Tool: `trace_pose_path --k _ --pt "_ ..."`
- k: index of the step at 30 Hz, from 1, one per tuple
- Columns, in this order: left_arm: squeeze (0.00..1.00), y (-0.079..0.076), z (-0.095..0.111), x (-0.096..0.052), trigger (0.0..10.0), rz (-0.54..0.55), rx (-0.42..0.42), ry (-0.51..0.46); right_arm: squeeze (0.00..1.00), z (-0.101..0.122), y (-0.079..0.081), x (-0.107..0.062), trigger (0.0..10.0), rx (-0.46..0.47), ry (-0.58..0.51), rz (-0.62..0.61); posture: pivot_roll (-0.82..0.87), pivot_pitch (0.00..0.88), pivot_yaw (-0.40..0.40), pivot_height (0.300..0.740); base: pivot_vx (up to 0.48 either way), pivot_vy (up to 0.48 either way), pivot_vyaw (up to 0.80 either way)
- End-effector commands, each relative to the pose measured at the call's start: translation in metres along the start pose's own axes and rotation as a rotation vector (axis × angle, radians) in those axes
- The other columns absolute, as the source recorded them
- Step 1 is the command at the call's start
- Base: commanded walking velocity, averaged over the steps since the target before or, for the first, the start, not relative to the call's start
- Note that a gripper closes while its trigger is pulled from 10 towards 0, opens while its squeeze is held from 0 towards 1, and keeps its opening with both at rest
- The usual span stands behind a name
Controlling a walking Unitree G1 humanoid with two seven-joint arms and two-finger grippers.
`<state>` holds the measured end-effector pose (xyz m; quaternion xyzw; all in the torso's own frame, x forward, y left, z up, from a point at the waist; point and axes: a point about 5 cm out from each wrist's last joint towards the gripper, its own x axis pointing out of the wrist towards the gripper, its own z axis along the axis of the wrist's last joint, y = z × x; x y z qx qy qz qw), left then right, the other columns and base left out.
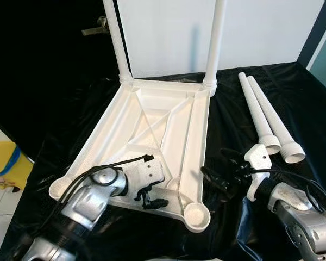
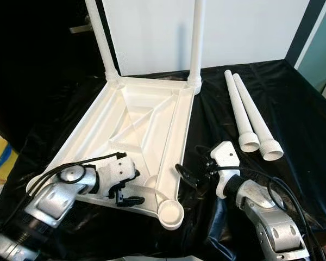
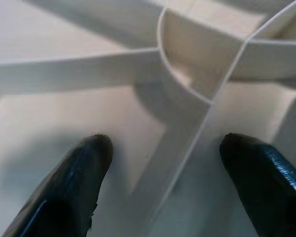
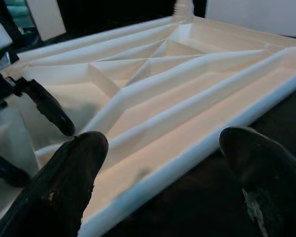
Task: Building children table
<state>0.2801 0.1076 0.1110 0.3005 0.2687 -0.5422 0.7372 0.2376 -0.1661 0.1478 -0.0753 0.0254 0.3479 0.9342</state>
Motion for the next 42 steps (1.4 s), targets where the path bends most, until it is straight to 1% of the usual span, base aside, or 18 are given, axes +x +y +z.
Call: trace_pose_path --k 1,4,5,6,14,17,23,26,27,29,31,33,35,36,38,40,41,42 --pt "0.00 0.000 -0.021 0.008 10.0 0.095 -0.071 0.110 0.00 0.001 0.001 0.000 10.0 0.006 -0.005 0.000 -0.11 0.069 0.075 0.740 0.000 0.000 0.00" --pt "0.00 0.002 -0.020 0.008 10.0 0.100 -0.117 0.111 0.00 0.002 0.000 0.000 10.0 0.004 -0.006 -0.008 -0.11 0.068 0.076 0.740 0.000 0.000 0.00" --pt "0.00 0.003 -0.020 0.007 1.5 0.111 -0.125 0.119 0.00 0.002 0.000 0.000 10.0 0.004 -0.007 -0.010 -0.11 0.067 0.079 0.740 0.000 0.000 0.00" --pt "0.00 0.005 -0.020 0.007 0.0 0.129 -0.145 0.121 0.00 0.002 0.001 0.000 10.0 0.005 -0.009 -0.014 -0.11 0.068 0.081 0.740 0.000 0.000 0.00" --pt "0.00 0.010 -0.018 0.001 0.0 0.220 -0.202 0.112 0.00 0.002 0.001 0.000 10.0 0.007 -0.014 -0.031 -0.11 0.072 0.078 0.740 0.000 0.000 0.00" --pt "0.00 -0.002 -0.022 -0.001 0.0 0.211 -0.275 0.093 0.00 0.002 0.000 0.002 10.0 0.024 -0.023 -0.052 -0.10 0.072 0.069 0.740 0.000 0.000 0.00" --pt "0.00 -0.011 -0.023 -0.003 0.0 0.211 -0.288 0.082 0.00 0.004 -0.002 0.005 10.0 0.025 -0.037 -0.074 -0.10 0.072 0.063 0.740 0.000 0.000 0.00" --pt "0.00 -0.016 -0.024 -0.006 0.0 0.242 -0.322 0.073 0.00 0.006 -0.006 0.007 10.0 0.034 -0.055 -0.107 -0.09 0.070 0.055 0.740 0.000 0.000 0.00" --pt "0.00 -0.013 -0.023 -0.008 0.0 0.290 -0.348 0.060 0.00 0.007 -0.009 0.009 10.0 0.035 -0.068 -0.137 -0.08 0.065 0.048 0.740 0.000 0.000 0.00" --pt "0.00 -0.011 -0.023 -0.010 0.0 0.324 -0.368 0.054 0.00 0.008 -0.012 0.010 10.0 0.035 -0.077 -0.160 -0.08 0.063 0.044 0.740 0.000 0.000 0.00" --pt "0.00 -0.003 -0.021 -0.015 0.0 0.426 -0.403 0.030 0.00 0.010 -0.021 0.017 10.0 0.058 -0.108 -0.259 -0.07 0.053 0.034 0.740 0.000 0.000 0.00" --pt "0.00 -0.003 -0.021 -0.015 0.0 0.426 -0.403 0.030 0.00 0.010 -0.021 0.017 10.0 0.058 -0.108 -0.259 -0.07 0.053 0.034 0.740 0.000 0.000 0.00" --pt "0.00 0.001 -0.018 -0.017 0.0 0.478 -0.393 0.003 0.00 0.011 -0.025 0.020 10.0 0.070 -0.125 -0.315 -0.07 0.050 0.029 0.740 0.000 0.000 0.00" --pt "0.00 0.001 -0.018 -0.017 0.0 0.478 -0.393 0.003 0.00 0.011 -0.025 0.020 10.0 0.070 -0.125 -0.315 -0.07 0.050 0.029 0.740 0.000 0.000 0.00" --pt "0.00 0.002 -0.011 -0.018 0.0 0.491 -0.381 -0.043 0.00 0.011 -0.030 0.023 10.0 0.076 -0.130 -0.397 -0.06 0.046 0.024 0.740 0.000 0.000 0.00" --pt "0.00 0.002 -0.011 -0.018 0.0 0.491 -0.381 -0.043 0.00 0.011 -0.030 0.023 10.0 0.076 -0.130 -0.397 -0.06 0.046 0.024 0.740 0.000 0.000 0.00" --pt "0.00 0.003 -0.004 -0.018 6.6 0.506 -0.335 -0.084 0.00 0.010 -0.034 0.025 10.0 0.086 -0.128 -0.449 -0.06 0.037 0.018 0.740 0.000 0.000 0.00" --pt "0.00 0.001 0.007 -0.017 10.0 0.496 -0.290 -0.164 0.00 0.008 -0.037 0.027 10.0 0.084 -0.123 -0.502 -0.06 0.032 0.014 0.740 0.000 0.000 0.00"
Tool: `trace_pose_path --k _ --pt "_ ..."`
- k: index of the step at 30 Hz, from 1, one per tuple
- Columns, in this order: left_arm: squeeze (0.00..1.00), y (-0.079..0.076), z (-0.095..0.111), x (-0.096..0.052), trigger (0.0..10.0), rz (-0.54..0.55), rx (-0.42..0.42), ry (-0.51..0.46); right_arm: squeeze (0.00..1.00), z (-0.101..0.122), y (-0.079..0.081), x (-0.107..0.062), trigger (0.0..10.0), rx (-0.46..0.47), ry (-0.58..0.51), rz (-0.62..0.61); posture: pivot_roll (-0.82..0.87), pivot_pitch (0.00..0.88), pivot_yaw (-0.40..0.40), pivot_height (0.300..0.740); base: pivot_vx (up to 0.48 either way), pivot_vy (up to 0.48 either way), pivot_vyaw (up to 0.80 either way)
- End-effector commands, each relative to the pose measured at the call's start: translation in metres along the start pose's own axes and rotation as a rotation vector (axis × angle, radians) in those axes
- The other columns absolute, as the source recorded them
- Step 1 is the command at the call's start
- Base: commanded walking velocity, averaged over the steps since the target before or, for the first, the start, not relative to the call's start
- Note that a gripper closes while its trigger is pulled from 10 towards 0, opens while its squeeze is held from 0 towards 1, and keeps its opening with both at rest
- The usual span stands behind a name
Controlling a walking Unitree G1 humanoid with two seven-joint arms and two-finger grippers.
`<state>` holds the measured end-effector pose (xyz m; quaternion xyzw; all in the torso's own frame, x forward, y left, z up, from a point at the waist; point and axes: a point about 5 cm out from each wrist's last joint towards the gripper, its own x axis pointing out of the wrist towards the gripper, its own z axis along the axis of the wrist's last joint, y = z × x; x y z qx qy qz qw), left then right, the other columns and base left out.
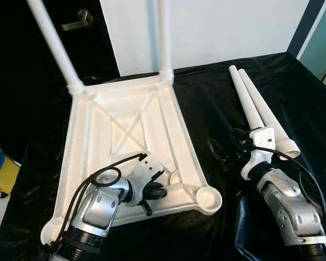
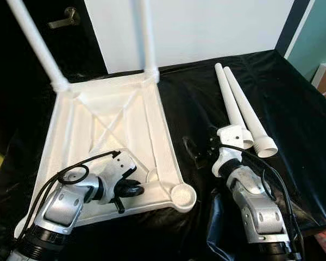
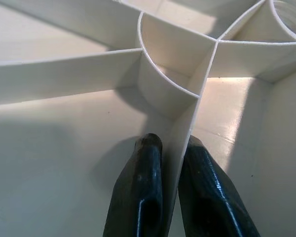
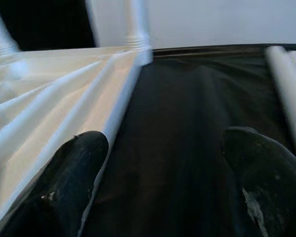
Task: Building children table
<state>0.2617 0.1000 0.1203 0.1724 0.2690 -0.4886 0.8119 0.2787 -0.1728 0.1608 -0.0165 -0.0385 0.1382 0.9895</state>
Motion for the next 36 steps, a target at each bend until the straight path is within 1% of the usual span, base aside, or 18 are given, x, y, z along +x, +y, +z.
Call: trace_pose_path --k 1,2,3,4,6,7,9,10,11,12,14,15,19,20,24,25,30,36 --pt "0.00 0.020 0.003 -0.009 10.0 0.398 -0.003 -0.071 0.00 -0.003 -0.003 0.003 10.0 -0.006 0.006 -0.061 -0.06 0.032 0.014 0.740 0.000 0.000 0.00" --pt "0.00 0.020 0.003 -0.009 10.0 0.398 -0.003 -0.071 0.00 -0.003 -0.003 0.003 10.0 -0.006 0.006 -0.061 -0.06 0.032 0.014 0.740 0.000 0.000 0.00" --pt "0.00 0.018 0.012 -0.007 10.0 0.386 0.028 -0.142 0.00 -0.006 -0.005 0.006 10.0 -0.001 0.013 -0.110 -0.05 0.026 0.011 0.740 0.000 0.000 0.00" --pt "1.00 0.015 0.019 -0.005 10.0 0.355 0.035 -0.205 0.00 -0.009 -0.007 0.010 10.0 -0.003 0.020 -0.156 -0.05 0.022 0.010 0.740 0.000 0.000 0.00" --pt "1.00 0.013 0.025 -0.004 10.0 0.320 0.025 -0.253 0.00 -0.011 -0.007 0.013 10.0 -0.004 0.024 -0.187 -0.05 0.022 0.010 0.740 0.000 0.000 0.00" --pt "1.00 0.009 0.030 -0.004 10.0 0.285 0.017 -0.308 0.00 -0.013 -0.008 0.015 10.0 -0.003 0.033 -0.210 -0.05 0.020 0.008 0.740 0.000 0.000 0.00" --pt "1.00 0.003 0.041 -0.002 10.0 0.236 0.078 -0.368 0.00 -0.016 -0.011 0.020 10.0 -0.004 0.045 -0.259 -0.05 0.017 0.004 0.740 0.000 0.000 0.00" --pt "1.00 0.003 0.041 -0.002 10.0 0.236 0.078 -0.368 0.00 -0.016 -0.011 0.020 10.0 -0.004 0.045 -0.259 -0.05 0.017 0.004 0.740 0.000 0.000 0.00" --pt "1.00 -0.001 0.046 -0.001 10.0 0.220 0.135 -0.388 0.00 -0.017 -0.013 0.022 10.0 -0.003 0.049 -0.284 -0.04 0.015 0.004 0.740 0.000 0.000 0.00" --pt "0.69 -0.003 0.049 -0.001 10.0 0.211 0.174 -0.398 0.00 -0.018 -0.014 0.024 10.0 -0.003 0.049 -0.302 -0.04 0.015 0.004 0.740 0.000 0.000 0.00" --pt "0.69 -0.007 0.055 -0.001 10.0 0.199 0.210 -0.438 0.00 -0.018 -0.018 0.025 10.0 -0.011 0.045 -0.335 -0.04 0.014 0.002 0.740 0.000 0.000 0.00" --pt "0.00 -0.012 0.064 -0.003 10.0 0.177 0.226 -0.490 0.00 -0.017 -0.023 0.027 10.0 -0.022 0.039 -0.374 -0.04 0.011 -0.003 0.740 0.000 0.000 0.00" --pt "0.00 -0.018 0.084 -0.006 10.0 0.160 0.267 -0.603 0.00 -0.019 -0.037 0.031 10.0 -0.029 0.044 -0.473 -0.04 0.008 -0.007 0.740 0.000 0.000 0.00" --pt "0.00 -0.018 0.084 -0.006 10.0 0.160 0.267 -0.603 0.00 -0.019 -0.037 0.031 10.0 -0.029 0.044 -0.473 -0.04 0.008 -0.007 0.740 0.000 0.000 0.00" --pt "0.00 -0.017 0.103 -0.005 10.0 0.166 0.232 -0.716 0.00 -0.022 -0.052 0.038 10.0 -0.035 0.051 -0.580 -0.04 0.009 0.000 0.740 0.000 0.000 0.00" --pt "0.00 -0.017 0.103 -0.005 10.0 0.166 0.232 -0.716 0.00 -0.022 -0.052 0.038 10.0 -0.035 0.051 -0.580 -0.04 0.009 0.000 0.740 0.000 0.000 0.00" --pt "0.00 -0.013 0.106 -0.004 10.0 0.148 0.190 -0.735 0.00 -0.024 -0.076 0.043 10.0 -0.054 0.088 -0.727 -0.05 0.017 0.017 0.740 0.000 0.000 0.00" --pt "0.00 -0.014 0.107 -0.005 10.0 0.152 0.171 -0.737 0.00 -0.029 -0.086 0.046 10.0 -0.046 0.152 -0.746 -0.03 0.026 0.020 0.740 0.000 0.000 0.00"
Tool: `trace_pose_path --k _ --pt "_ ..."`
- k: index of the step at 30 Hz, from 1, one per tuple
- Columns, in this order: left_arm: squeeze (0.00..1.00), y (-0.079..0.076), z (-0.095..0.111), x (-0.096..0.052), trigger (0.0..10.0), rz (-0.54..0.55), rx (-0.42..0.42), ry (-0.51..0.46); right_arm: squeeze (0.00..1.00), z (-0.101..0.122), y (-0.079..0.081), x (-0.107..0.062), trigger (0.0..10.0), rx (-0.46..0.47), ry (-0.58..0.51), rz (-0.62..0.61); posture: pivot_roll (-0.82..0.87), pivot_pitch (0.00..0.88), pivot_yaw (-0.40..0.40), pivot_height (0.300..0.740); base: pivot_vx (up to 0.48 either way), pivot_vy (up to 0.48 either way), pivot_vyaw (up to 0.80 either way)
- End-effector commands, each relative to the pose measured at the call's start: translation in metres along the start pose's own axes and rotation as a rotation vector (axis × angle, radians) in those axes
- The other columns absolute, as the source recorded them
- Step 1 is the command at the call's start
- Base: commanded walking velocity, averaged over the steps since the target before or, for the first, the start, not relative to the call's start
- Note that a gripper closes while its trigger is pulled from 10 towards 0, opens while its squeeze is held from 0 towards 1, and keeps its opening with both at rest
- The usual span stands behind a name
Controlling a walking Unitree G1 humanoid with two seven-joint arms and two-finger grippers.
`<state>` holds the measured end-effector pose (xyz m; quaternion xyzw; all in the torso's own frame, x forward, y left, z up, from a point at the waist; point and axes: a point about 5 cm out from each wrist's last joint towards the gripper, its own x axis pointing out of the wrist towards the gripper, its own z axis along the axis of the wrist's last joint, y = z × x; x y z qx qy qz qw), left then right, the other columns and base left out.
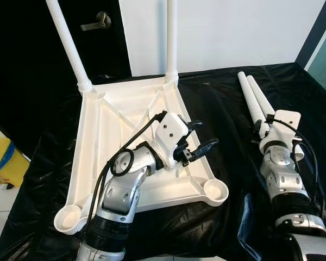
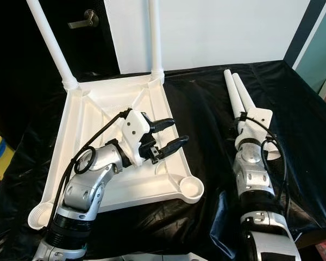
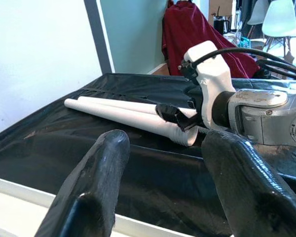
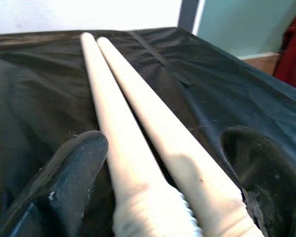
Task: Building children table
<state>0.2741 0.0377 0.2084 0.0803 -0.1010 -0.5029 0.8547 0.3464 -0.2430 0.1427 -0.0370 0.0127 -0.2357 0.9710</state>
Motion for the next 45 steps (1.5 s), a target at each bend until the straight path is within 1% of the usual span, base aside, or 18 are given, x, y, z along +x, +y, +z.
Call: trace_pose_path --k 1,2,4,7,11,18,22,24,29,33,43,45 --pt "0.00 0.001 0.000 0.000 10.0 0.060 -0.019 0.000 0.00 -0.006 0.001 0.004 10.0 -0.002 0.052 0.015 -0.03 0.026 0.020 0.740 0.000 0.000 0.00" --pt "0.00 0.001 0.000 0.000 10.0 0.060 -0.019 0.000 0.00 -0.006 0.001 0.004 10.0 -0.002 0.052 0.015 -0.03 0.026 0.020 0.740 0.000 0.000 0.00" --pt "0.00 -0.002 0.000 0.001 10.0 0.055 -0.025 -0.006 0.00 -0.010 0.006 0.007 10.0 0.000 0.098 0.071 -0.03 0.034 0.018 0.740 0.000 0.000 0.00" --pt "0.00 -0.004 -0.001 0.002 10.0 0.058 -0.035 -0.004 0.00 -0.013 0.010 0.007 10.0 0.009 0.122 0.105 -0.03 0.037 0.017 0.740 0.000 0.000 0.00" --pt "0.00 -0.004 -0.001 0.001 10.0 0.059 -0.042 -0.004 0.00 -0.016 0.010 0.008 10.0 0.014 0.136 0.106 -0.03 0.041 0.015 0.740 0.000 0.000 0.00" --pt "0.00 -0.006 -0.004 0.000 10.0 0.062 -0.044 0.011 0.00 -0.021 0.001 0.013 10.0 0.038 0.184 0.072 -0.04 0.048 0.010 0.740 0.000 0.000 0.00" --pt "0.00 -0.006 -0.003 0.000 10.0 0.066 -0.047 0.010 0.00 -0.021 0.000 0.014 10.0 0.039 0.196 0.079 -0.04 0.048 0.010 0.740 0.000 0.000 0.00" --pt "0.00 -0.008 -0.004 0.000 10.0 0.061 -0.050 0.012 0.00 -0.023 0.000 0.015 10.0 0.046 0.223 0.105 -0.04 0.050 0.009 0.740 0.000 0.000 0.00" --pt "0.00 -0.010 -0.004 0.000 10.0 0.059 -0.056 0.014 0.00 -0.026 0.000 0.015 10.0 0.031 0.239 0.126 -0.04 0.050 0.010 0.740 0.000 0.000 0.00" --pt "0.00 -0.010 -0.004 0.001 10.0 0.058 -0.055 0.016 0.00 -0.028 0.004 0.015 10.0 0.044 0.255 0.183 -0.05 0.043 0.017 0.740 0.000 0.000 0.00" --pt "0.00 -0.010 -0.003 0.003 10.0 0.053 -0.053 0.014 0.00 -0.022 0.009 0.018 10.0 0.039 0.249 0.219 -0.05 0.033 0.019 0.740 0.000 0.000 0.00" --pt "0.00 -0.009 -0.002 0.003 10.0 0.053 -0.051 0.013 0.00 -0.021 0.011 0.019 10.0 0.049 0.251 0.231 -0.05 0.031 0.017 0.740 0.000 0.000 0.00"
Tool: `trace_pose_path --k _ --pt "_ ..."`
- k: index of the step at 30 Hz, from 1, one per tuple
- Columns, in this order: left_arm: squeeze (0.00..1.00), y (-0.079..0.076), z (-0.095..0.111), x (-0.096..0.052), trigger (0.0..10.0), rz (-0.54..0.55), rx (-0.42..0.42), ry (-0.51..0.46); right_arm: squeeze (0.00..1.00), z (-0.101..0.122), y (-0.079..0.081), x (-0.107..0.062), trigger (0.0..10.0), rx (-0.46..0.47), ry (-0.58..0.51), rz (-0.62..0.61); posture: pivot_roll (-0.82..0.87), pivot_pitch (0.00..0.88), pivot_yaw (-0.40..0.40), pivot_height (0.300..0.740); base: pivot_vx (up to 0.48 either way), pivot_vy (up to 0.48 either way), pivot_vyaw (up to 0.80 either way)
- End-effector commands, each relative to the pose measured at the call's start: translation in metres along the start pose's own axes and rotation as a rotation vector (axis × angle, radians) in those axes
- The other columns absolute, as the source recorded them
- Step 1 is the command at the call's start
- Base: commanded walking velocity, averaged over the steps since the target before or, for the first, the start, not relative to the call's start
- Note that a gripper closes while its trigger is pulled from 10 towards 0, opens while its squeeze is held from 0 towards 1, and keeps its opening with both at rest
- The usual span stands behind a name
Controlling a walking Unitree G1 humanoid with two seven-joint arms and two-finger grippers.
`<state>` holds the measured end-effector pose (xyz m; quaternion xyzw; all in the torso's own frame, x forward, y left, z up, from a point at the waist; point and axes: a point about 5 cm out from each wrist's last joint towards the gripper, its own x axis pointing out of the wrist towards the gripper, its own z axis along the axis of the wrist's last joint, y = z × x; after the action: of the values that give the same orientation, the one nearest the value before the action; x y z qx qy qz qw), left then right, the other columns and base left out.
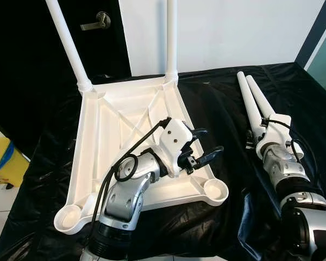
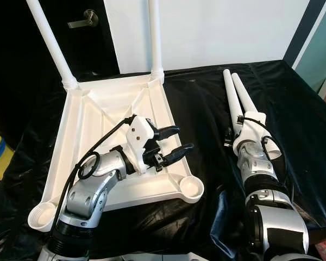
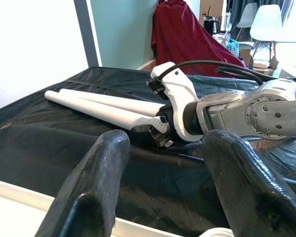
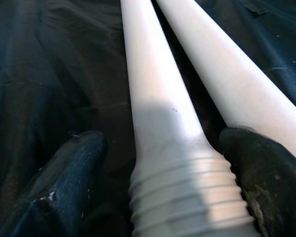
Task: Building children table
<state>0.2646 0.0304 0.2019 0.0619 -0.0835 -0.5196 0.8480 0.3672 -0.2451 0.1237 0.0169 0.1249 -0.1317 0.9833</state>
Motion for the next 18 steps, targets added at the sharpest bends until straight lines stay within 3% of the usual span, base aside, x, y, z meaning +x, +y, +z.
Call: trace_pose_path --k 1,18 --pt "0.00 0.004 0.002 0.002 10.0 0.089 0.001 0.003 0.00 -0.004 0.003 0.001 10.0 0.009 0.028 0.020 -0.05 0.031 0.017 0.740 0.000 0.000 0.00" --pt "0.00 0.005 0.004 0.000 10.0 0.108 0.008 0.004 0.00 -0.020 0.006 0.000 10.0 0.021 0.108 0.073 -0.03 0.033 0.009 0.740 0.000 0.000 0.00"
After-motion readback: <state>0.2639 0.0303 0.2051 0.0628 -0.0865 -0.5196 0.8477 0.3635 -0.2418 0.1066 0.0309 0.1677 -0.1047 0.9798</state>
